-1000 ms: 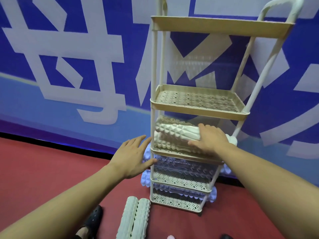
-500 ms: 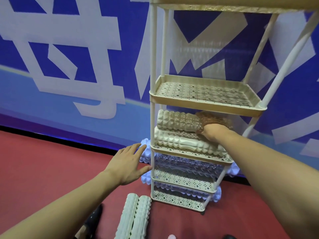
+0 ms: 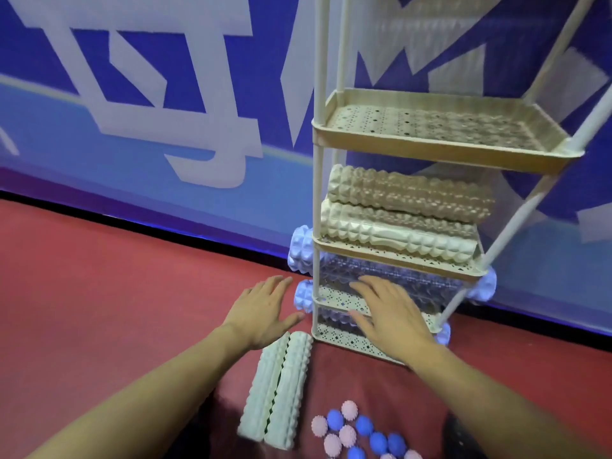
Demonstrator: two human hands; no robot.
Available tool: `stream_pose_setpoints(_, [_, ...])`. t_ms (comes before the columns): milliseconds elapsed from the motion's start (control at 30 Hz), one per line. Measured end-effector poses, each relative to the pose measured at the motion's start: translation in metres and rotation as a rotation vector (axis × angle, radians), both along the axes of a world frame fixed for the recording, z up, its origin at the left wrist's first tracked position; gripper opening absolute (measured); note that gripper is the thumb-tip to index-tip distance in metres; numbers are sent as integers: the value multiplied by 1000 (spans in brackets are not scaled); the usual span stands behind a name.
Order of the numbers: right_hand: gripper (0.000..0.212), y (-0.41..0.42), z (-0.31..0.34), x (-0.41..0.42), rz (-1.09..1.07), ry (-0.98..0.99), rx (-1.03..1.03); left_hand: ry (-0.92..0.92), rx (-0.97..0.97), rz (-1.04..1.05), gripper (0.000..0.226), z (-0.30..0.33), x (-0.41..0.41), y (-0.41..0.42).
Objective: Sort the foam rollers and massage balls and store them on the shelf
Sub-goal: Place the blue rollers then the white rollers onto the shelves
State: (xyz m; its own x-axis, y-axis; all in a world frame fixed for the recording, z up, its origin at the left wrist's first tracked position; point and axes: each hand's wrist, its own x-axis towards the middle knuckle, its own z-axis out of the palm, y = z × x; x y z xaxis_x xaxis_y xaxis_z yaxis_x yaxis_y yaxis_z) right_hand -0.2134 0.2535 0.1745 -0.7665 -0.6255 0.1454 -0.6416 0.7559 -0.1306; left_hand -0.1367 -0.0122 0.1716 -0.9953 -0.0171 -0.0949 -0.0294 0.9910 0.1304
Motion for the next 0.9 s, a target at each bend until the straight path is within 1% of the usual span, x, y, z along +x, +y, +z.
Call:
stream_pose_setpoints(100, [62,-16,-57,28,14,-173,124,-130,35,83,82,-47,17,-12])
stream_pose_setpoints(167, [62,-28,-90,40,8,-294,195,-223,67,137,82,-83,25,-22])
stream_pose_setpoints(300, [64,-52,-152,56,-47,-487,272,-435,205,311,80,-157,34,-36])
stream_pose_setpoints(400, [62,-70,-191,58,-29,-565,315,-555,328,454,81,-210,37,-39])
stream_pose_setpoints(467, [60,-80,-215,55,-22,-596,332,-613,404,537,75,-242,37,-41])
stream_pose_setpoints(533, [59,-88,-236,53,-31,-635,344,-648,478,619,66,-271,35,-42])
stream_pose_setpoints(667, [58,-101,-271,51,-54,-695,355,-582,579,802,60,-319,30,-45])
stream_pose_setpoints(733, [61,-103,-286,51,-76,-718,344,-629,625,811,58,-338,28,-48])
stream_pose_setpoints(767, [63,-104,-292,51,-87,-724,340,-665,656,815,59,-345,27,-51])
stream_pose_setpoints(833, [65,-103,-300,55,-104,-731,337,-690,721,864,69,-354,27,-55])
stream_pose_setpoints(900, [66,-101,-300,59,-108,-726,330,-693,725,874,80,-357,28,-58])
